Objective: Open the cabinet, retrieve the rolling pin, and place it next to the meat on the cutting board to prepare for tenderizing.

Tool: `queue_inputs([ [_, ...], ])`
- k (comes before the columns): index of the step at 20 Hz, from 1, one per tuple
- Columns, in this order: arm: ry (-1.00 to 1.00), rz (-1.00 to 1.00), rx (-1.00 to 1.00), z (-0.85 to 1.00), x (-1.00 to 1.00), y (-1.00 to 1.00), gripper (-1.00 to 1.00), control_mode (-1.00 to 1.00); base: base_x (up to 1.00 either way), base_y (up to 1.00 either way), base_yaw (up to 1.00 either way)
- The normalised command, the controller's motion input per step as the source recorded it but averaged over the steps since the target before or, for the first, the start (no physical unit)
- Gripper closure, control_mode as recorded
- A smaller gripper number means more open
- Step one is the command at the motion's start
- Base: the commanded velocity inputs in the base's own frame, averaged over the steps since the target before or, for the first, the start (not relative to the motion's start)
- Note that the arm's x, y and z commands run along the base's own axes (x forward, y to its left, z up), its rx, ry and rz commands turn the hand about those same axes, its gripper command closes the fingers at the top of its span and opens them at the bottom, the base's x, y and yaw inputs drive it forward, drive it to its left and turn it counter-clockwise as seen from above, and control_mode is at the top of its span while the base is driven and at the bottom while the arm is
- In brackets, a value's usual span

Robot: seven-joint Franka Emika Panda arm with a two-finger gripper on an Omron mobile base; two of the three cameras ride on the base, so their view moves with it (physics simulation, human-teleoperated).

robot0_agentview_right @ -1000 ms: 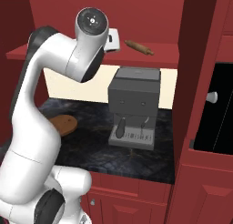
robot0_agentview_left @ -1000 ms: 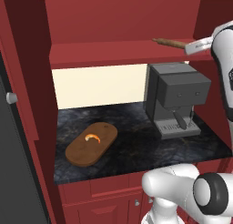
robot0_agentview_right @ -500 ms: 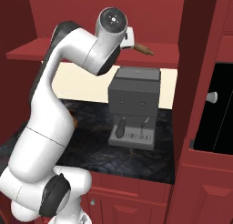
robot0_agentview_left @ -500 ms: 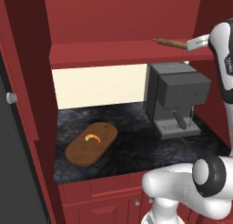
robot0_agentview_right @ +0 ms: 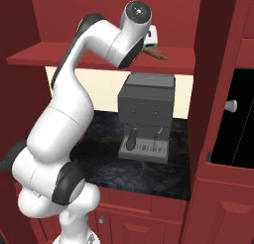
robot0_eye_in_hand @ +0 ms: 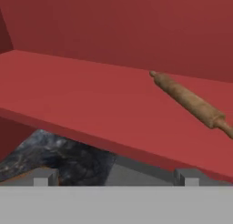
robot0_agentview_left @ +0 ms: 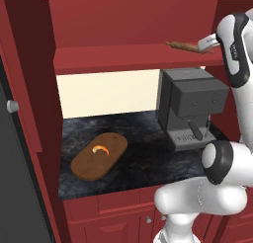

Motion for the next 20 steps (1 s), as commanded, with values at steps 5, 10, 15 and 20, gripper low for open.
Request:
queue_inputs([
  [5, 0.00, 0.01, 0.00, -0.02, 0.40, -0.38, -1.00, -1.00, 0.00, 0.00, 0.00],
  [10, 0.00, 0.05, 0.00, -0.11, 0.36, -0.24, -1.00, -1.00, 0.00, 0.00, 0.00],
  [15, 0.00, 0.05, -0.01, -0.18, 0.35, -0.20, -1.00, -1.00, 0.00, 0.00, 0.00],
  [20, -0.01, 0.06, 0.00, -0.15, 0.36, -0.13, -1.00, -1.00, 0.00, 0.00, 0.00],
])
